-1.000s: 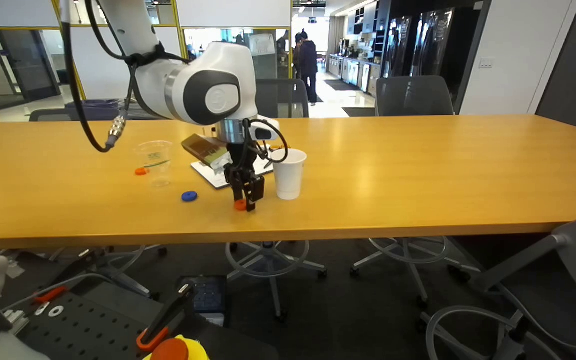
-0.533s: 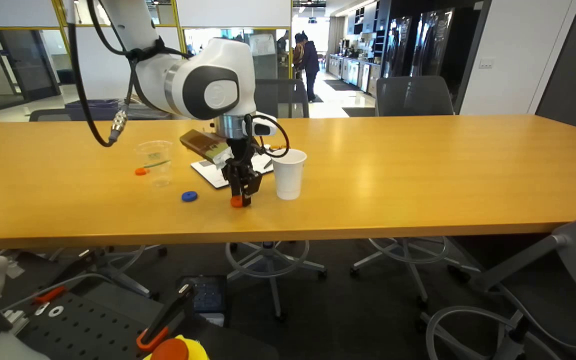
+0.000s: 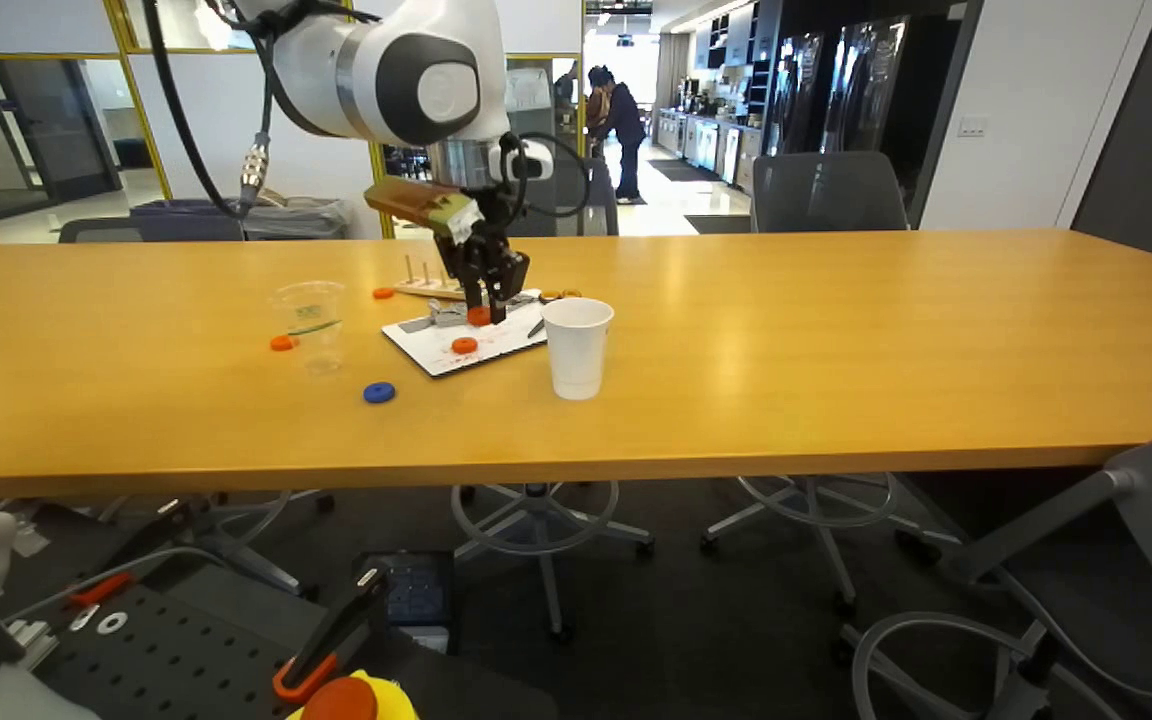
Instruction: Put the blue ring in the blue cup and orange ring in the white cup
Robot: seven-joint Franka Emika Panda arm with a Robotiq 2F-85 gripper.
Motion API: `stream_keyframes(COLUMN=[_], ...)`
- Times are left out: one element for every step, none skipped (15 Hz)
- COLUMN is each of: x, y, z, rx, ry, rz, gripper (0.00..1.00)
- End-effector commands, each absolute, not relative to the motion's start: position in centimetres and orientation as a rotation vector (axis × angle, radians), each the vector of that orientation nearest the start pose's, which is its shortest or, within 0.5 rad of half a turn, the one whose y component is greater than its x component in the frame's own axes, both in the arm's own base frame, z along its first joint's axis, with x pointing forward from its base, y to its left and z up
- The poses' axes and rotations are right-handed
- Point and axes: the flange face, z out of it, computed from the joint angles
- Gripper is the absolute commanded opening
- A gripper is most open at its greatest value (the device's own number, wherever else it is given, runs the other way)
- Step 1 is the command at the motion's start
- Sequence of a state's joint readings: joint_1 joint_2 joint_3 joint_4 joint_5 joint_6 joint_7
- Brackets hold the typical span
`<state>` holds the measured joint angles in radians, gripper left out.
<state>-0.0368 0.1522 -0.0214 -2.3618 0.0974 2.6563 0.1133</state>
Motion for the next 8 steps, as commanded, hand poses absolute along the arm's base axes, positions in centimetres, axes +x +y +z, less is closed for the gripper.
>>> stream_keyframes(x=[53.8,54.0,54.2,54.3,54.3,54.4,54.4,54.5], y=[-5.2,-6.2,-6.9,-7.6,-8.3,-9.0,-9.4,-9.8], z=[33.0,33.9,34.6,34.8,34.9,34.7,34.6,34.1], rx=[-3.098,-3.114,-3.127,-3.144,-3.162,-3.178,-3.189,-3.196], ry=[0.457,0.499,0.526,0.559,0.59,0.615,0.634,0.646], rz=[-0.371,-0.409,-0.431,-0.434,-0.431,-0.413,-0.393,-0.361], gripper=[0.17,0.17,0.17,0.17,0.17,0.17,0.17,0.17])
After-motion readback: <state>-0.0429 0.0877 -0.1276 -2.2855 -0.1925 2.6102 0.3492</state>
